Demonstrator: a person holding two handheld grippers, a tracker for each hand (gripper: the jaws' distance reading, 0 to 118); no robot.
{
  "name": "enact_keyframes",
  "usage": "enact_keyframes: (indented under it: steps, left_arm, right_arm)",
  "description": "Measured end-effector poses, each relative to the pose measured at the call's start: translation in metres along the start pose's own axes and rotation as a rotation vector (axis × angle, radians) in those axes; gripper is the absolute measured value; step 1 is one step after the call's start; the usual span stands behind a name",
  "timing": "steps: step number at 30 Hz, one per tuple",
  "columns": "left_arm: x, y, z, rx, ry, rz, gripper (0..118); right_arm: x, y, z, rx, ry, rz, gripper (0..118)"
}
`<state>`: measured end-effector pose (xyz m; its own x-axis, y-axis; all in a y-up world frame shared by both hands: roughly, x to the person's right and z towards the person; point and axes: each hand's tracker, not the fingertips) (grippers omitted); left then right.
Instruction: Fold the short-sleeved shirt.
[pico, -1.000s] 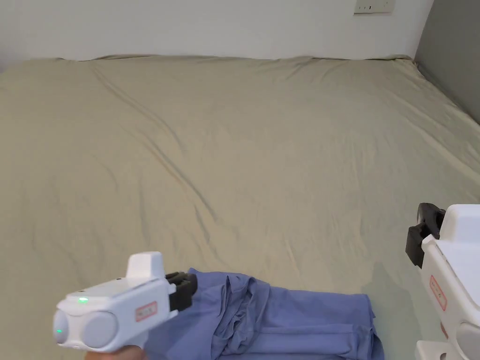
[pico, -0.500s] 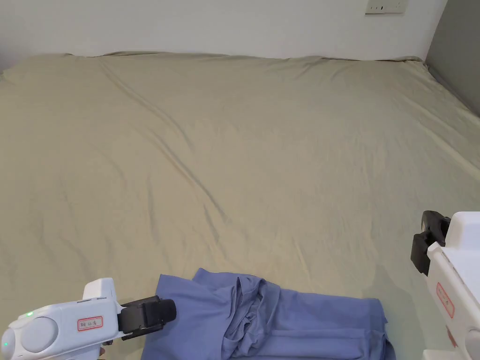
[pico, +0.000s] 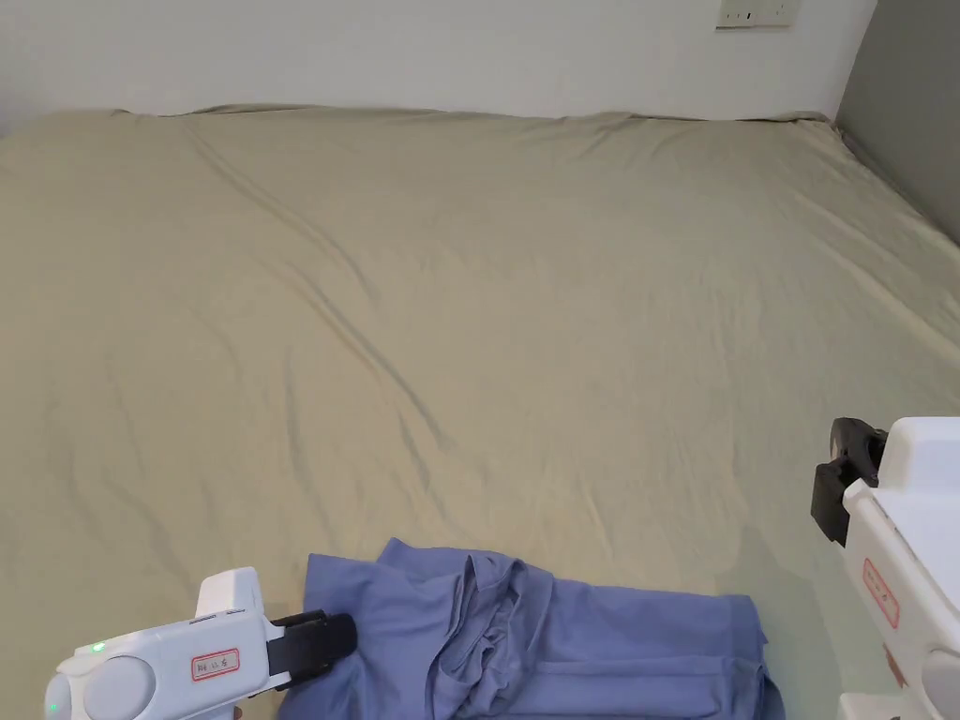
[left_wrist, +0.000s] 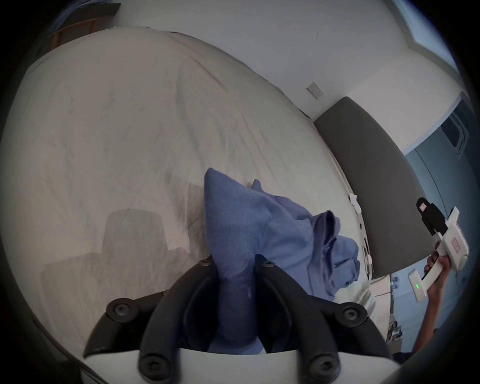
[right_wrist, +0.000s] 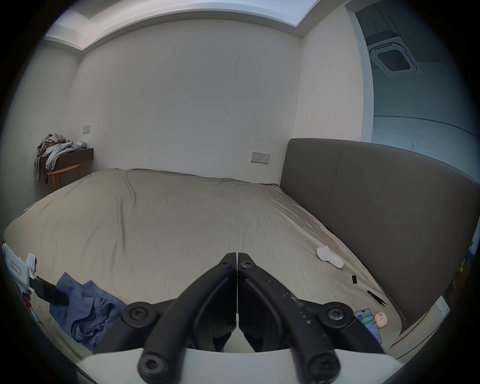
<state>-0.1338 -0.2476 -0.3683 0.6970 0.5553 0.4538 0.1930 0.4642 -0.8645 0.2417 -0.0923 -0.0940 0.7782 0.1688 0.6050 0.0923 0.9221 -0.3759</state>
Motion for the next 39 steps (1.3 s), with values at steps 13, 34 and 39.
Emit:
enact_keyframes:
  steps: [13, 34, 39]
  left_arm:
    - [-0.016, 0.032, 0.103, 0.114, 0.323, -0.03, 19]
    - [0.227, -0.02, -0.068, -0.213, 0.204, -0.551, 19]
    - [0.244, -0.048, -0.118, -0.24, 0.307, -0.606, 23]
  right_arm:
    - [0.001, 0.003, 0.0, 0.019, 0.024, -0.018, 3]
    - [0.043, -0.008, 0.015, 0.02, -0.036, -0.064, 3]
    - [0.052, -0.013, 0.017, 0.011, -0.059, -0.075, 3]
